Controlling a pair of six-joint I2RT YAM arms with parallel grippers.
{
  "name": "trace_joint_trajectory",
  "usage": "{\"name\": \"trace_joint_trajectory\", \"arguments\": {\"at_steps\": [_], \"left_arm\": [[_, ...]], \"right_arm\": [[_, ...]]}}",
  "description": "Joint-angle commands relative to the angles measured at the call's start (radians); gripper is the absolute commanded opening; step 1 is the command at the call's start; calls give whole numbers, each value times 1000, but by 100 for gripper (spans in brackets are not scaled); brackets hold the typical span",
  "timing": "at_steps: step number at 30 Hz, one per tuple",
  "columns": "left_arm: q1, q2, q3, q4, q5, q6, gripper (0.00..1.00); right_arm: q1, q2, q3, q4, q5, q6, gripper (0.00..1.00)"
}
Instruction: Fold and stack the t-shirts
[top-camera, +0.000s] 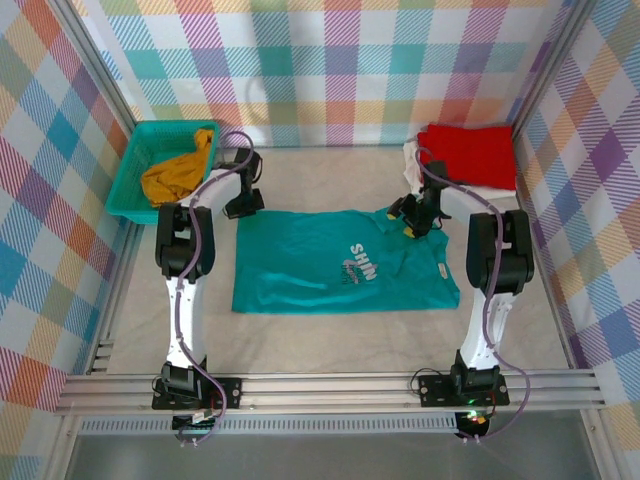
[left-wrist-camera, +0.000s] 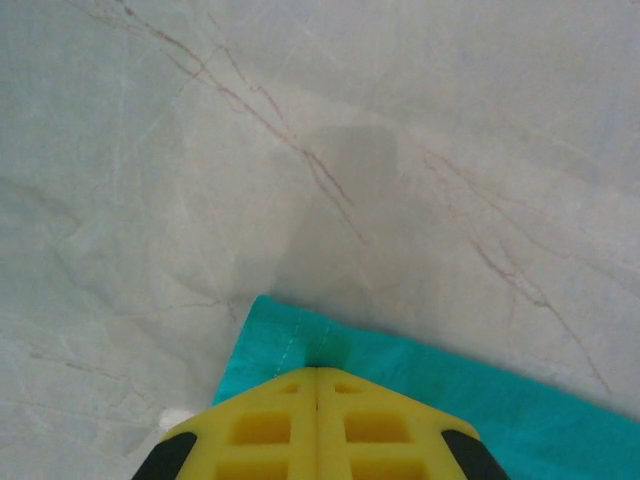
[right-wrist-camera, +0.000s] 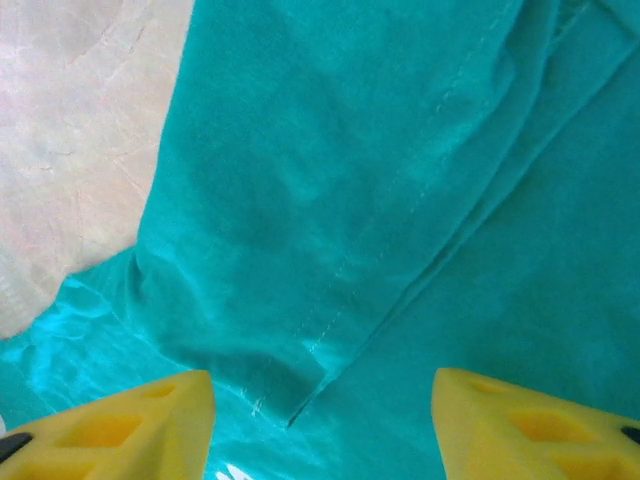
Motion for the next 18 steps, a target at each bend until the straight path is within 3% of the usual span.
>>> {"name": "trace_joint_trajectory", "arguments": {"at_steps": [1, 5, 9, 14, 18], "left_arm": [[-18, -110, -48, 57, -39, 37, 0], [-25, -149, -98, 97, -63, 65, 0], [-25, -160, -121, 104, -90, 76, 0], [-25, -162, -138, 117, -98, 81, 0], [-25, -184, -155, 142, -116, 90, 0]], "right_arm": [[1, 26, 27, 52, -39, 37, 56], [4, 41, 33, 71, -34, 58, 48], [4, 43, 28, 89, -8, 69, 33], [4, 46, 24, 103, 7, 72, 6], [4, 37, 36, 99, 8, 63, 0]]}}
